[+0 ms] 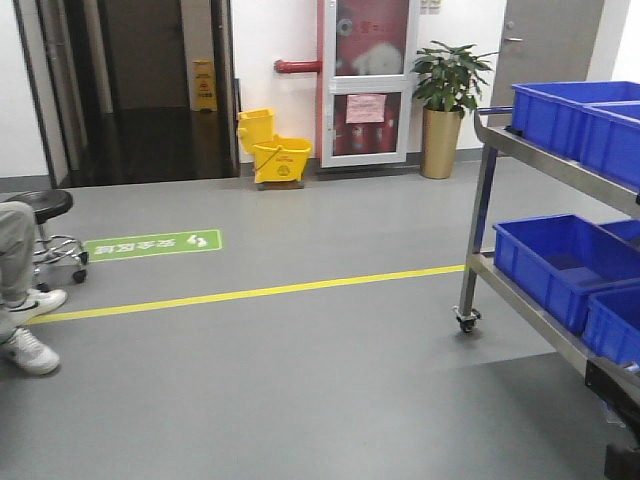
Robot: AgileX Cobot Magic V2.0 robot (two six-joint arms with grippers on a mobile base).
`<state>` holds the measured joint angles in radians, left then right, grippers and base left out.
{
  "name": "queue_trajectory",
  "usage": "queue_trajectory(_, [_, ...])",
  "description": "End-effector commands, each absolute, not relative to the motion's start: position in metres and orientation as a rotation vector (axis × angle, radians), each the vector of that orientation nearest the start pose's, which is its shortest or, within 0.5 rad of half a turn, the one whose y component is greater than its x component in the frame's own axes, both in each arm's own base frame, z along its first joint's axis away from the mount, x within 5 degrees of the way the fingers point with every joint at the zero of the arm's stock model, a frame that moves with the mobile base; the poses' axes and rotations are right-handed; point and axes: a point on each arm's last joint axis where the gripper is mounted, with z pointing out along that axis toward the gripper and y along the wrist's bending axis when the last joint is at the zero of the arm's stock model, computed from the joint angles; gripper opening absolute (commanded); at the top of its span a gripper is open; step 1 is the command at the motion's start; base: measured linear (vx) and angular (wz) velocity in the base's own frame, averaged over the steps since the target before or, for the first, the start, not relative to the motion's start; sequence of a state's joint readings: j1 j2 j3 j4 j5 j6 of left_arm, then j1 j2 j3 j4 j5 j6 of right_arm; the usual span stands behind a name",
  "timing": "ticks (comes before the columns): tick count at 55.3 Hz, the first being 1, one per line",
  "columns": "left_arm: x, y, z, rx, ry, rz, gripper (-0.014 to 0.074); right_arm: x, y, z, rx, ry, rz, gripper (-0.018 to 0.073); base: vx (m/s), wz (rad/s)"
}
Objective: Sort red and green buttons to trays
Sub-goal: 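Drive the base to the cart with the green and red trays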
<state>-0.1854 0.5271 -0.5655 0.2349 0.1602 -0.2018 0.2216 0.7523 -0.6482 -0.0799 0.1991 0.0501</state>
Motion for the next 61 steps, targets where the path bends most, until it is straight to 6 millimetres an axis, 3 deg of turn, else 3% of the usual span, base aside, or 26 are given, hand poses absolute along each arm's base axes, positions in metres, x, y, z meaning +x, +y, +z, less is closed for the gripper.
queue_trajectory(1, [0.1098, -0.0196, 0.3664, 0.146, 1.484, -0.122, 0.0000, 0.1559, 0.0336, 0.3624, -0.211, 1.650, 0.122, -0.0009, 0.45, -0.21])
queue_trajectory(61, [0.1098, -0.0196, 0.3664, 0.146, 1.484, -0.122, 0.0000, 0.1559, 0.0336, 0.3625, -0.211, 1.649, 0.122, -0.0009, 0.44, -0.35])
